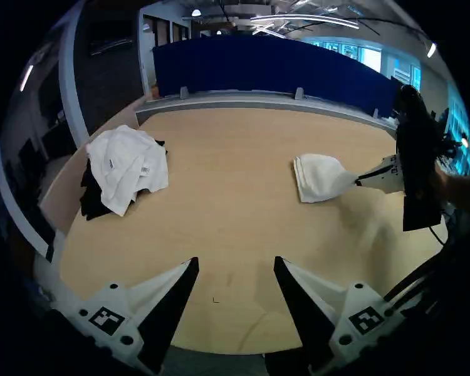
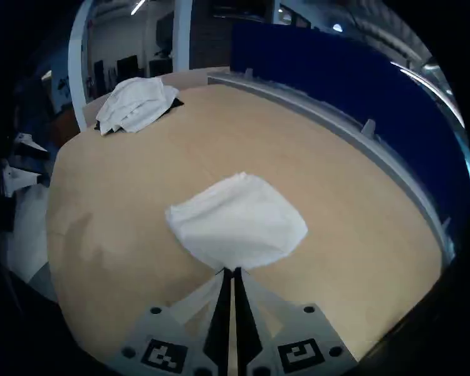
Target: Fold towel
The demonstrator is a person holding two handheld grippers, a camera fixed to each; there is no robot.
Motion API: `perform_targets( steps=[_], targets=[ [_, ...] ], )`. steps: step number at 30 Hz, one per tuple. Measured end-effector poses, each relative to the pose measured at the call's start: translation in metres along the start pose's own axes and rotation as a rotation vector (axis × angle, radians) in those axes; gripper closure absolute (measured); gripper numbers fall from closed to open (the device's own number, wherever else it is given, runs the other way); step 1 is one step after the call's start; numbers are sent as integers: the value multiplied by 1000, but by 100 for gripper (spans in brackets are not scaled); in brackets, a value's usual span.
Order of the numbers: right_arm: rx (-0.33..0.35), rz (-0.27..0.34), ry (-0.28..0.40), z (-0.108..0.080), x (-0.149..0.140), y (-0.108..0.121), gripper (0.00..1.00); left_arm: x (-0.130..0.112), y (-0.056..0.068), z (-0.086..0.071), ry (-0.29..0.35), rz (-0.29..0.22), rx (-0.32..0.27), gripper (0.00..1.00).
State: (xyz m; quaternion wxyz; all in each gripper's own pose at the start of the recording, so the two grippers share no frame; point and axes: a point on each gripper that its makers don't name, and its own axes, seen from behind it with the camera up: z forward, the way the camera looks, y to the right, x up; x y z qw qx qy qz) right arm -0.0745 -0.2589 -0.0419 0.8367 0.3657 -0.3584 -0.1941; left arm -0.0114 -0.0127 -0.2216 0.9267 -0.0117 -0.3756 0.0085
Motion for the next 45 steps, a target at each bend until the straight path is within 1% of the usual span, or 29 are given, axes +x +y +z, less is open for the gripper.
perform_targets(
  steps=[6, 12, 15, 18, 21, 27, 33, 40, 45],
  targets=[
    [-20, -46, 69, -19, 48, 10, 97, 9, 0, 1, 24, 4, -5, 11],
    [-49, -83, 128, -43, 92, 19, 97, 20, 1, 0, 48, 14, -14, 11],
    [-61, -93, 154, -55, 110, 22, 97, 25, 3, -1, 58, 19, -22, 11],
    [-72, -94, 173, -65, 122, 26, 97, 30, 5, -1, 67, 26, -29, 11],
    [-82, -91, 178, -72, 127, 31, 97, 35, 8, -1, 78, 32, -36, 11],
    [-97, -73, 186, -87, 126, 41, 97, 43, 14, 0, 93, 43, -51, 11],
    [-119, -64, 190, -104, 122, 59, 97, 47, 22, 2, 96, 45, -65, 11],
    [-146, -37, 194, -129, 114, 91, 97, 53, 31, 7, 97, 54, -76, 11],
    [-178, -9, 197, -153, 103, 123, 97, 55, 36, 12, 93, 70, -82, 11]
  ],
)
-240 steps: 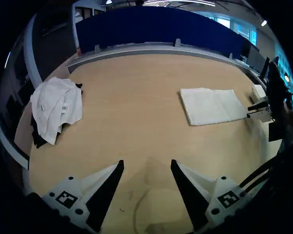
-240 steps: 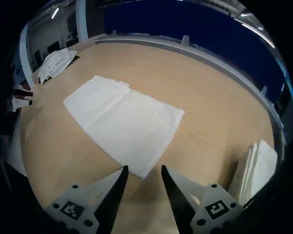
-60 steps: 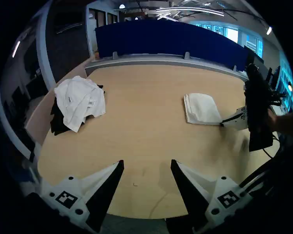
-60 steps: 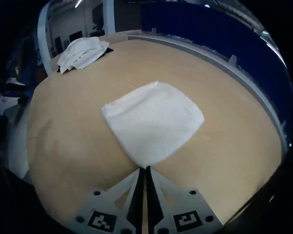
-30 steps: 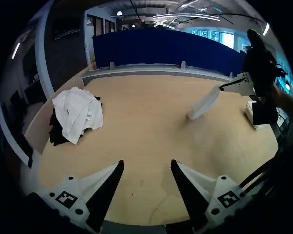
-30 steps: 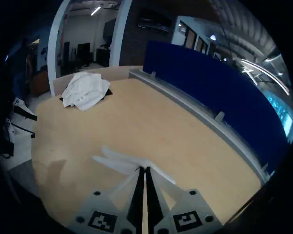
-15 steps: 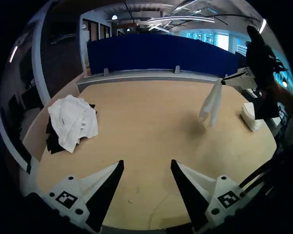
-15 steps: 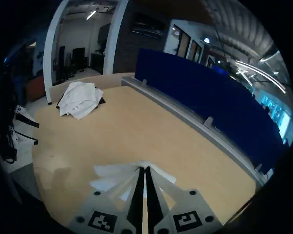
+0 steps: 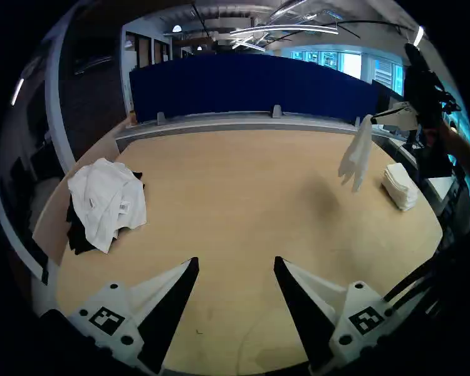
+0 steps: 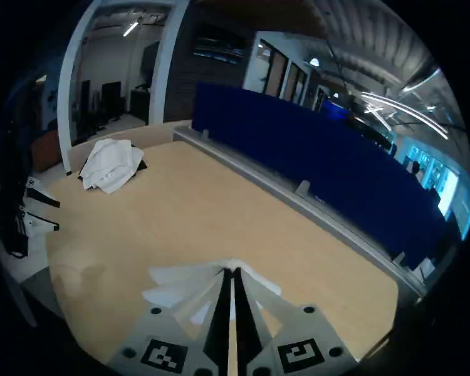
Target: Fold towel
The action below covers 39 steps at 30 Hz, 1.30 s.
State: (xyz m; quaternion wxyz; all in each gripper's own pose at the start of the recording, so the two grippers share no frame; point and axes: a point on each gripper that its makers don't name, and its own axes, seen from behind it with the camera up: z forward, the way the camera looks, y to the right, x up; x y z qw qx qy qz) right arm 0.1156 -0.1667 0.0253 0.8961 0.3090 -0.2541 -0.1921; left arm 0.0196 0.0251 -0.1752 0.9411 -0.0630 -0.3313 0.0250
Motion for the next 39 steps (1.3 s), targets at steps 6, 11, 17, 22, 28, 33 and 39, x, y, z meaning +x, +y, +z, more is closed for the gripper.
perform_targets(
  steps=[6, 11, 17, 22, 28, 33, 39],
  targets=[
    [-45, 42, 5, -25, -11, 48, 97, 5, 8, 6, -5, 12, -5, 11],
    [-85, 58, 1, -44, -22, 90, 97, 9, 16, 12, -10, 17, -10, 11],
    [-130, 66, -17, -65, -40, 140, 97, 14, 26, 18, -18, 31, -10, 11],
    [-159, 83, -27, -78, -54, 175, 97, 17, 35, 21, -27, 41, -14, 11],
    [-185, 112, -32, -87, -69, 203, 97, 20, 46, 23, -32, 53, -19, 11],
    [-194, 133, -38, -89, -82, 216, 97, 23, 52, 25, -34, 64, -21, 11],
    [-204, 145, -48, -91, -93, 222, 97, 25, 56, 25, -37, 72, -22, 11]
  ],
)
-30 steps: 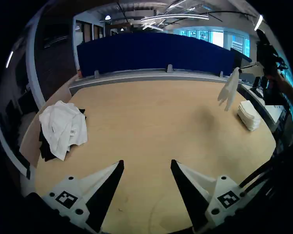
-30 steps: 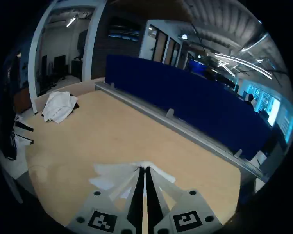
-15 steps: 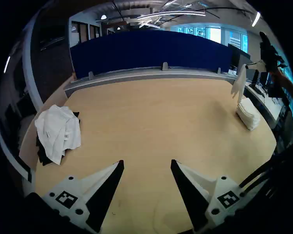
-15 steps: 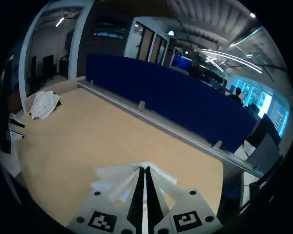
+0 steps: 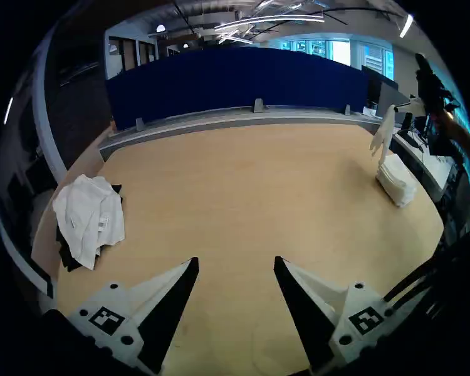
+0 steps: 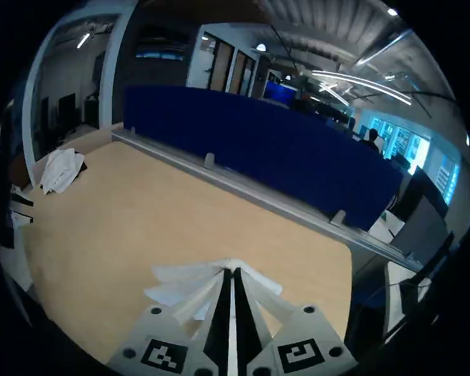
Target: Fold towel
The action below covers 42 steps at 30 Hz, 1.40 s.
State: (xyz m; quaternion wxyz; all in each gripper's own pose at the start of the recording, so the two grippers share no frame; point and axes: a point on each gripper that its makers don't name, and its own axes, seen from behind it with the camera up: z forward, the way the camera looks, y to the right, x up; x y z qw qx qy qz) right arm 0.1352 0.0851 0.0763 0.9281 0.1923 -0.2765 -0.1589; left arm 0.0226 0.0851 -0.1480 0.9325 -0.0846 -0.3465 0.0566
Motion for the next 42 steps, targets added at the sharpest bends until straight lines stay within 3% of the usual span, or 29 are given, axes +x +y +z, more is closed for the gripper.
perform_targets(
  steps=[10, 24, 33, 42],
  targets=[
    [-30, 29, -28, -15, -29, 15, 97, 1, 7, -1, -4, 15, -7, 11],
    [-109, 130, -138, -55, -130, 31, 97, 2, 14, -1, -9, 39, -20, 11],
    [-146, 192, -218, -60, -191, 32, 97, 4, 21, 0, -9, 56, -30, 11],
    [-170, 262, -285, -58, -241, 28, 97, 5, 20, -2, -10, 61, -24, 11]
  ],
)
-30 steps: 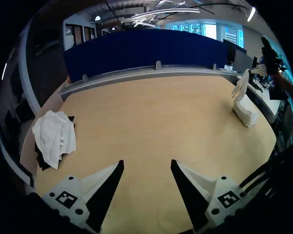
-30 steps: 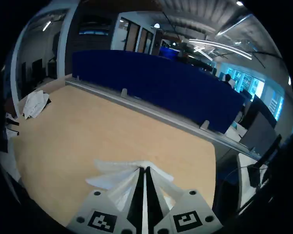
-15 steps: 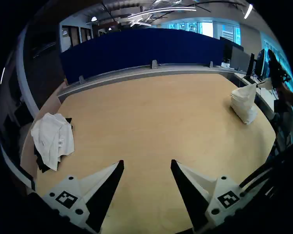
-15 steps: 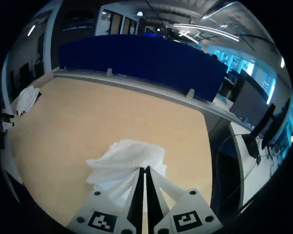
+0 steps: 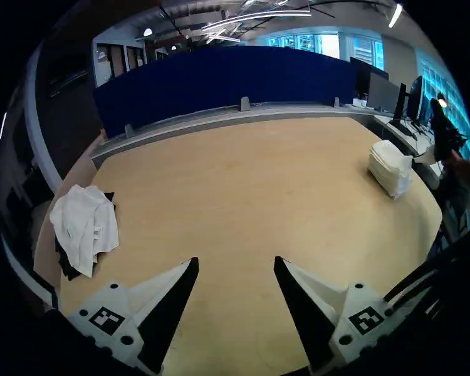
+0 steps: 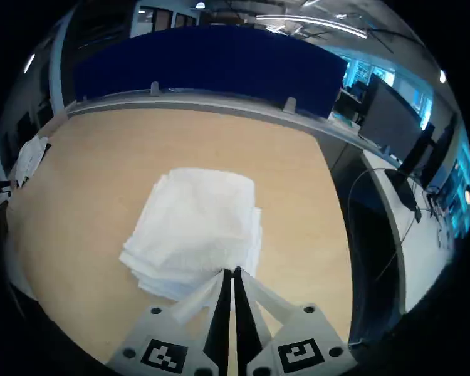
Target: Fold towel
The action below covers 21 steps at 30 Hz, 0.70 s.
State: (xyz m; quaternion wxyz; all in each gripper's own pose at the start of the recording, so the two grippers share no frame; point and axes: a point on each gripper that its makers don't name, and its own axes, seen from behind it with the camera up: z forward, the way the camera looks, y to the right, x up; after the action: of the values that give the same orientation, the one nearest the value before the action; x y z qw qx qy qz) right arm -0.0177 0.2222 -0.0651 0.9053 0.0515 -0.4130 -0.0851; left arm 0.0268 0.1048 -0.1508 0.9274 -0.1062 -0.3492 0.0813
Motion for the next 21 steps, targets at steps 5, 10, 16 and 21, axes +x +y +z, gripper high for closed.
perform_targets(
  steps=[5, 10, 16, 21],
  targets=[
    [-7, 41, -36, 11, -22, 2, 97, -1, -1, -2, -2, 4, 4, 11],
    [-13, 82, -54, 18, -34, 3, 97, -2, 0, -2, -3, 6, 6, 11],
    [-16, 102, -58, 22, -39, 2, 97, -4, 2, -2, -6, 7, 6, 11],
    [-25, 101, -58, 23, -40, 3, 96, -3, 4, -2, -6, 10, 6, 11]
  ],
)
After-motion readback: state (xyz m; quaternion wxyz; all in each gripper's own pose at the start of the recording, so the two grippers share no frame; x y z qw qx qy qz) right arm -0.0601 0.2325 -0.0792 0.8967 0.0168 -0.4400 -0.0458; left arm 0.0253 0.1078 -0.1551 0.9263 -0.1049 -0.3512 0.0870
